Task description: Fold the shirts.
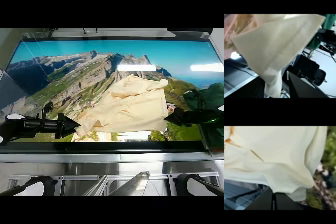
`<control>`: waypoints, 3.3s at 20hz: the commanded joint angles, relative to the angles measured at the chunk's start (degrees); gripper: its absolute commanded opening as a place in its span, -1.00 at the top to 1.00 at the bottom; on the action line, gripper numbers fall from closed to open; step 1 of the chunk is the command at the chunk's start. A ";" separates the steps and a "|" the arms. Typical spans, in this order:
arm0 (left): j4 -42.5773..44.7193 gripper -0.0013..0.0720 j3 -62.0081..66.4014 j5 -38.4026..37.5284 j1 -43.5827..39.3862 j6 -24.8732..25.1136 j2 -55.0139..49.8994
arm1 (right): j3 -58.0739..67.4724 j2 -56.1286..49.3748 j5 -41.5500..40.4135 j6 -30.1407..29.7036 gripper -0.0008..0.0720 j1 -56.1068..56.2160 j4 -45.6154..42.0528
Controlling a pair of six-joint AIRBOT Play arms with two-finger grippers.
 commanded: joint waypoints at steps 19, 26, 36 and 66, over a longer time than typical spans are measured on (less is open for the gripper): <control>35.04 0.96 33.70 8.94 -26.36 -5.95 4.63 | 0.09 -1.05 5.07 2.54 0.30 4.31 -6.40; 72.08 -0.94 33.66 9.70 -51.58 -28.33 0.37 | 0.09 -1.05 5.33 2.56 -0.33 4.33 -6.38; 78.93 -0.93 33.70 6.47 -57.79 -31.26 -13.86 | 0.09 -1.07 5.33 2.54 -0.33 4.33 -6.38; 57.75 0.89 43.41 4.68 -51.21 -18.95 -7.21 | 0.09 -1.07 4.90 5.31 -0.33 4.31 -13.16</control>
